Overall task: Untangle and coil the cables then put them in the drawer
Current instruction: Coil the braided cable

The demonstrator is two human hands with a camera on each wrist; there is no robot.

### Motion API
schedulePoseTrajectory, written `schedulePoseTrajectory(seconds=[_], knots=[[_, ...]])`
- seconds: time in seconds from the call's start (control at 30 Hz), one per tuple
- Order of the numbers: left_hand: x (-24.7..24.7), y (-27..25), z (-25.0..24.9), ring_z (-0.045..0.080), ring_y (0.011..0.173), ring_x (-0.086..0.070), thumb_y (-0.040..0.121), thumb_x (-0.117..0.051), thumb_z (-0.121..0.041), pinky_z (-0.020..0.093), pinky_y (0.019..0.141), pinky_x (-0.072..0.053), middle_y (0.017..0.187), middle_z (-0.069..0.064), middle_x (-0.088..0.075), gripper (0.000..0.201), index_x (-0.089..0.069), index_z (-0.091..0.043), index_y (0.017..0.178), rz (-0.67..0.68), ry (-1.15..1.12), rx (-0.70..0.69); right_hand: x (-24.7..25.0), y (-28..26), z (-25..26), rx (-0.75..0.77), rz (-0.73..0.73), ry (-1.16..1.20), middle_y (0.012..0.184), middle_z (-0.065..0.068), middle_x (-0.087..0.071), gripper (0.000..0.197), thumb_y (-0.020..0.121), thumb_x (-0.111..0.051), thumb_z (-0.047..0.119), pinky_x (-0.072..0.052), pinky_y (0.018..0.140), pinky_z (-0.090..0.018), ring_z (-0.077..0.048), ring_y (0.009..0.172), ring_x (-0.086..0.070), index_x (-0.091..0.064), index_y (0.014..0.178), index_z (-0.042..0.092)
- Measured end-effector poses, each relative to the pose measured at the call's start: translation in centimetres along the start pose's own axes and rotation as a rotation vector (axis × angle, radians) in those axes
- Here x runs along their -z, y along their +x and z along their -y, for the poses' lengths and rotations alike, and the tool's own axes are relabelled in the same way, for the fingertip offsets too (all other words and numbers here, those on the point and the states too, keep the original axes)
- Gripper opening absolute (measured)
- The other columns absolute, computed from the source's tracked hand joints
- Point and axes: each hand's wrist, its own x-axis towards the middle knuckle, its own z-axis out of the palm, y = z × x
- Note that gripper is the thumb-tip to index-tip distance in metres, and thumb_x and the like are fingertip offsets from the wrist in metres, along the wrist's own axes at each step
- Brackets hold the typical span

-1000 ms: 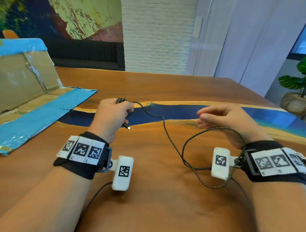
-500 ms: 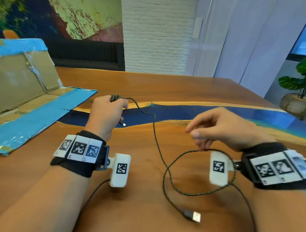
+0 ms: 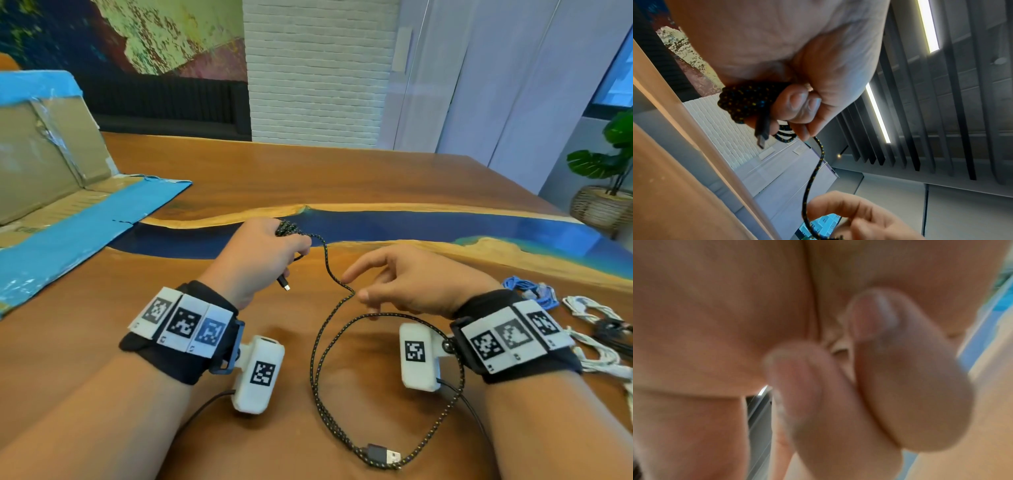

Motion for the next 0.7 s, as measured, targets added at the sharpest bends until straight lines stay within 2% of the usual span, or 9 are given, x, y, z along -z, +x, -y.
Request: schedulePoseTrajectory(seconds=[0.07,0.1,0.17,0.23,0.3,0.37,0.47,0.6,0.7], knots=[[-0.1,0.0,0.1,0.013,0.043,-0.042,0.092,-0.070,-0.023,0.043,0.070,-0.049,0.049,-0.008,-0.043,0.021,-0.065,-0.004,0.085,0.001,0.002,0.011,0.2,-0.2,0.1,0.007,0.028,0.061,0.084,-0.006,-0.079,0.024,0.096,-0.068,0.032,-0.035,0.043,-0.020,-0.011,0.045,-0.043,-0.066,0.119,0.031],[-0.1,0.1,0.1,0.013,0.043,-0.042,0.092,-0.070,-0.023,0.042,0.070,-0.049,0.050,-0.008,-0.043,0.021,-0.066,-0.004,0.084,-0.006,0.002,0.015,0.2,-0.3,0.2,0.008,0.067,0.045,0.084,-0.006,-0.079,0.029,0.094,-0.070,0.033,-0.039,0.046,-0.020,-0.007,0.046,-0.048,-0.064,0.122,0.031],[0.2,0.2,0.3,0.014,0.044,-0.043,0.092,-0.069,-0.024,0.042,0.069,-0.047,0.051,-0.007,-0.043,0.023,-0.067,-0.002,0.085,-0.030,-0.007,0.024,0.0,-0.3,0.0,0.019,0.140,-0.022,0.081,-0.003,-0.079,0.042,0.090,-0.076,0.027,-0.051,0.071,-0.028,-0.003,0.063,-0.064,-0.060,0.127,0.031],[0.5,0.4,0.4,0.016,0.048,-0.042,0.093,-0.069,-0.024,0.040,0.066,-0.047,0.052,-0.006,-0.042,0.024,-0.067,-0.001,0.086,-0.056,-0.026,0.026,-0.2,0.0,-0.3,0.040,0.137,-0.006,0.076,-0.002,-0.078,0.044,0.089,-0.077,0.018,-0.049,0.076,-0.032,-0.010,0.066,-0.067,-0.060,0.128,0.030],[0.8,0.6,0.4,0.018,0.051,-0.041,0.094,-0.069,-0.023,0.039,0.065,-0.046,0.052,-0.006,-0.042,0.022,-0.066,-0.003,0.085,-0.086,-0.041,0.030,-0.4,0.6,-0.6,0.059,-0.003,0.166,0.075,-0.007,-0.076,0.035,0.092,-0.073,0.010,-0.043,0.052,-0.029,-0.018,0.046,-0.052,-0.065,0.122,0.026],[1.0,0.7,0.5,0.019,0.051,-0.041,0.094,-0.069,-0.023,0.039,0.064,-0.046,0.051,-0.007,-0.042,0.022,-0.066,-0.003,0.085,-0.105,-0.056,0.036,-0.6,1.3,-0.9,0.052,-0.249,0.425,0.078,-0.013,-0.073,0.022,0.094,-0.067,0.004,-0.037,0.040,-0.025,-0.018,0.040,-0.043,-0.069,0.113,0.015],[0.9,0.8,0.5,0.014,0.046,-0.041,0.094,-0.068,-0.019,0.036,0.062,-0.045,0.048,-0.008,-0.041,0.019,-0.065,-0.002,0.086,-0.125,-0.069,0.024,-0.4,2.0,-1.4,0.025,-0.522,0.615,0.084,-0.018,-0.072,0.007,0.097,-0.064,0.002,-0.043,0.038,-0.025,-0.017,0.043,-0.053,-0.069,0.100,0.005],[0.9,0.9,0.5,0.019,0.053,-0.040,0.094,-0.067,-0.017,0.037,0.063,-0.044,0.047,-0.009,-0.042,0.019,-0.064,-0.002,0.083,-0.198,-0.105,-0.018,0.4,2.3,-2.6,-0.002,-0.753,0.588,0.087,-0.009,-0.077,0.013,0.098,-0.063,0.009,-0.045,0.042,-0.026,-0.015,0.060,-0.068,-0.075,0.095,0.015],[1.8,1.2,0.6,0.021,0.053,-0.043,0.093,-0.067,-0.022,0.041,0.066,-0.046,0.052,-0.006,-0.045,0.021,-0.066,-0.005,0.081,-0.286,-0.133,-0.034,1.3,2.3,-3.5,-0.042,-0.924,0.612,0.090,-0.001,-0.079,0.019,0.097,-0.062,0.010,-0.042,0.049,-0.024,-0.004,0.057,-0.058,-0.078,0.096,0.020]])
